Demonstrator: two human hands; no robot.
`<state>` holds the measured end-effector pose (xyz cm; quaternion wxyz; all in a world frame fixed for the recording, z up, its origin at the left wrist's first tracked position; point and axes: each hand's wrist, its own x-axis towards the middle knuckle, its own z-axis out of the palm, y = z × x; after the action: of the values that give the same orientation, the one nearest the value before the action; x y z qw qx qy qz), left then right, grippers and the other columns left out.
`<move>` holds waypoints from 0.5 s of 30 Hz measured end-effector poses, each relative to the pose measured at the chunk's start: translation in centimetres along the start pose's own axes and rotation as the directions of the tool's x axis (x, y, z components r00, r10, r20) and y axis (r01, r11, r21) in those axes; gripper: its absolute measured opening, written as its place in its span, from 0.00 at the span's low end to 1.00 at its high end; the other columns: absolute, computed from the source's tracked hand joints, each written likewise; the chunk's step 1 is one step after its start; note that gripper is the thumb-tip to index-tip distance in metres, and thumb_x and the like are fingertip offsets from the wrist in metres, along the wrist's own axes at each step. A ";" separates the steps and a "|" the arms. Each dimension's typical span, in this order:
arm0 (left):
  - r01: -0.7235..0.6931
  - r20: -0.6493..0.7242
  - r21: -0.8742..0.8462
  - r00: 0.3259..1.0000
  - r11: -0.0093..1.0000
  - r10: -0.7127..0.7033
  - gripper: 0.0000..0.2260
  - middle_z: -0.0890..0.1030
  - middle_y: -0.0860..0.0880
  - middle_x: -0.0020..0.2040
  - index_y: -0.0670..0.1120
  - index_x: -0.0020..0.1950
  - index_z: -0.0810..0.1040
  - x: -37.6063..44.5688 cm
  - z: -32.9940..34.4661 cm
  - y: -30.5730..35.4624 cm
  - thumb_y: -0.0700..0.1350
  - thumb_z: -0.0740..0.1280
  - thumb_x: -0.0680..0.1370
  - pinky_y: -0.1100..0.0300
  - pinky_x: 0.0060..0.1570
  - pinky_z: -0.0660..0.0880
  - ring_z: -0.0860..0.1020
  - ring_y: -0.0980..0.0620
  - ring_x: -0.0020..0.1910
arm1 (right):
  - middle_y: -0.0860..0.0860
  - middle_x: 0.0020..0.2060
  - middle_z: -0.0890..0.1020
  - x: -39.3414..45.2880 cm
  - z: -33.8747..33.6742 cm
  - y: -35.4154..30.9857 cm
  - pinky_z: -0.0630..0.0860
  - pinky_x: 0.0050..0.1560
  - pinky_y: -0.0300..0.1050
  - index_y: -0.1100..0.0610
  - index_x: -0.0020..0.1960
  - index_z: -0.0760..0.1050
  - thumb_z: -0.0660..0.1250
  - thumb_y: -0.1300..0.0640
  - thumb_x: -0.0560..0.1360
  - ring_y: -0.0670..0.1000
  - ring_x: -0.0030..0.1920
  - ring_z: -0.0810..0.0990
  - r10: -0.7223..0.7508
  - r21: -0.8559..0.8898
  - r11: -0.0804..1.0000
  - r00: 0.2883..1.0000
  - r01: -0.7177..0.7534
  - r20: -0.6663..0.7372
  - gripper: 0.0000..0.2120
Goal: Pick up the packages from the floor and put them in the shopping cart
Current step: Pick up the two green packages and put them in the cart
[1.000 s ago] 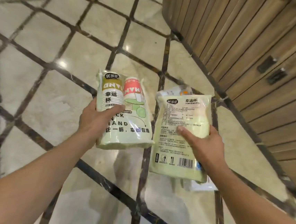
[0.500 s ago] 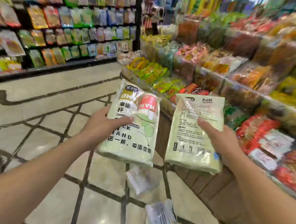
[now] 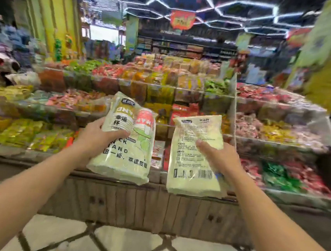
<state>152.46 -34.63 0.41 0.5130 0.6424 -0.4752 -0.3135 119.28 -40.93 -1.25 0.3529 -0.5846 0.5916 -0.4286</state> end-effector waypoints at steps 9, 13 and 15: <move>-0.194 0.413 -0.026 0.891 0.981 0.187 0.19 0.87 0.54 0.46 0.53 0.61 0.81 -5.5 27.1 7.2 0.51 0.80 0.72 0.58 0.36 0.79 0.86 0.54 0.39 | 0.47 0.40 0.86 -8.9 -25.9 11.6 0.82 0.53 0.54 0.49 0.48 0.84 0.79 0.39 0.69 0.52 0.45 0.86 0.231 0.101 0.973 0.883 -0.208 -0.410 0.16; -0.162 0.536 -0.100 0.822 0.982 0.190 0.18 0.89 0.52 0.44 0.52 0.59 0.82 -9.9 39.8 9.6 0.49 0.80 0.71 0.54 0.39 0.82 0.88 0.50 0.39 | 0.47 0.41 0.86 -12.1 -36.1 16.9 0.82 0.49 0.50 0.48 0.44 0.82 0.79 0.41 0.70 0.50 0.43 0.85 0.305 0.167 0.952 0.802 -0.255 -0.513 0.13; -0.145 0.589 -0.123 0.786 0.982 0.190 0.18 0.89 0.51 0.44 0.52 0.59 0.83 -12.1 45.9 11.0 0.48 0.81 0.71 0.54 0.37 0.83 0.88 0.49 0.39 | 0.45 0.40 0.84 -13.5 -41.3 19.0 0.78 0.38 0.41 0.48 0.45 0.80 0.78 0.43 0.72 0.46 0.41 0.82 0.299 0.179 0.954 0.775 -0.240 -0.557 0.11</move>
<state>104.15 -40.16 -2.85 0.3853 0.4474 -0.6561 -0.4699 74.87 -24.53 -4.03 0.2425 -0.3177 0.7264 -0.5592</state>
